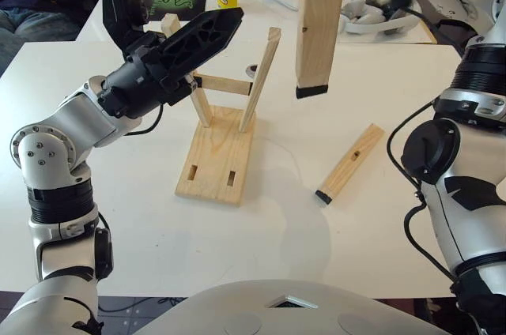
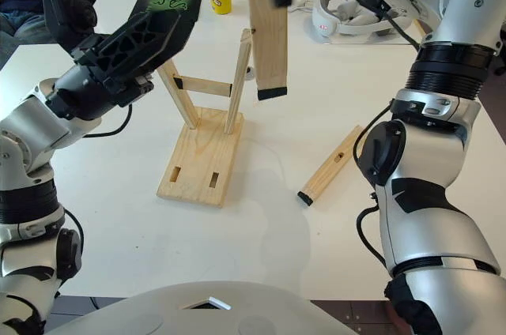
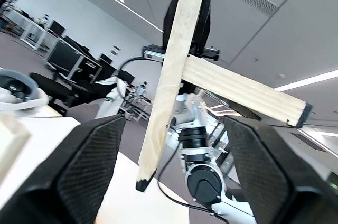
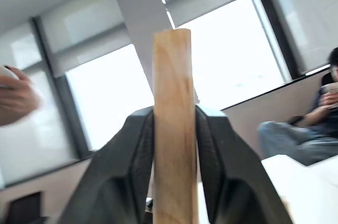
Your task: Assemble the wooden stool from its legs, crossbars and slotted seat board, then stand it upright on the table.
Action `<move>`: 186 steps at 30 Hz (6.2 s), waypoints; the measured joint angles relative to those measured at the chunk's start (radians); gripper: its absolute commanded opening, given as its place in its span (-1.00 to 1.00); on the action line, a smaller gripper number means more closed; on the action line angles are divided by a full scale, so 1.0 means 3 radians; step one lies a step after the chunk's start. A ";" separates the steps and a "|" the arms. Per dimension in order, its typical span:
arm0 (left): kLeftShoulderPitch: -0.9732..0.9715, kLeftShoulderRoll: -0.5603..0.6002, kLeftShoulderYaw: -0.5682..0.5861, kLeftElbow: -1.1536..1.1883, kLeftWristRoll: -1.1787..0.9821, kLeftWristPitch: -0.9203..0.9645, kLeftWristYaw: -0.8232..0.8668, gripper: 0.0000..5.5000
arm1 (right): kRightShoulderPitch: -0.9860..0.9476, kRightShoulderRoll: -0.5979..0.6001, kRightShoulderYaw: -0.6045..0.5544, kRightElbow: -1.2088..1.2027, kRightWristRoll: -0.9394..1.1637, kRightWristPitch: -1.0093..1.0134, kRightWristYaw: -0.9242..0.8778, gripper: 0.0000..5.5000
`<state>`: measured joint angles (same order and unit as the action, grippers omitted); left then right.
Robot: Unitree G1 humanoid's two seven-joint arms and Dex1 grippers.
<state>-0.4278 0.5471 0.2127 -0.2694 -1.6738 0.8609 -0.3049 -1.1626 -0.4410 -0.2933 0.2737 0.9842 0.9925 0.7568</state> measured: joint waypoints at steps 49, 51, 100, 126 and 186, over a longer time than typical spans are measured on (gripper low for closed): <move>0.1603 0.1019 -0.1269 -0.0492 0.4066 -0.0515 -0.1694 0.25 | 0.3059 0.1707 0.0874 -0.2702 -0.1369 -0.1724 -0.2438 -0.61; 0.1423 0.0878 -0.1356 -0.0525 0.4082 -0.0484 -0.1659 0.25 | 0.3059 0.1704 0.0871 -0.2668 -0.1394 -0.1745 -0.2437 -0.61; 0.0261 0.0801 -0.1732 0.0346 0.4485 -0.0353 -0.2523 0.25 | 0.3991 0.1668 0.1922 -0.1831 -0.1853 -0.3935 -0.3116 -0.61; 0.0256 0.0802 -0.1780 0.0290 0.4487 -0.0318 -0.2628 0.25 | 0.3999 0.1615 0.2314 -0.1509 -0.3334 -0.4591 -0.3341 -0.61; -0.0229 0.0920 -0.2035 0.0729 0.4806 -0.0561 -0.3356 0.25 | 0.4531 0.1366 0.2686 -0.2017 -0.3481 -0.4674 -0.3458 -0.61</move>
<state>-0.4965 0.8231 -0.3978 -0.0508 -0.2320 0.6927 -1.3116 0.1966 -0.0311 0.5126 -0.3313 -0.0600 -0.4096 -0.2804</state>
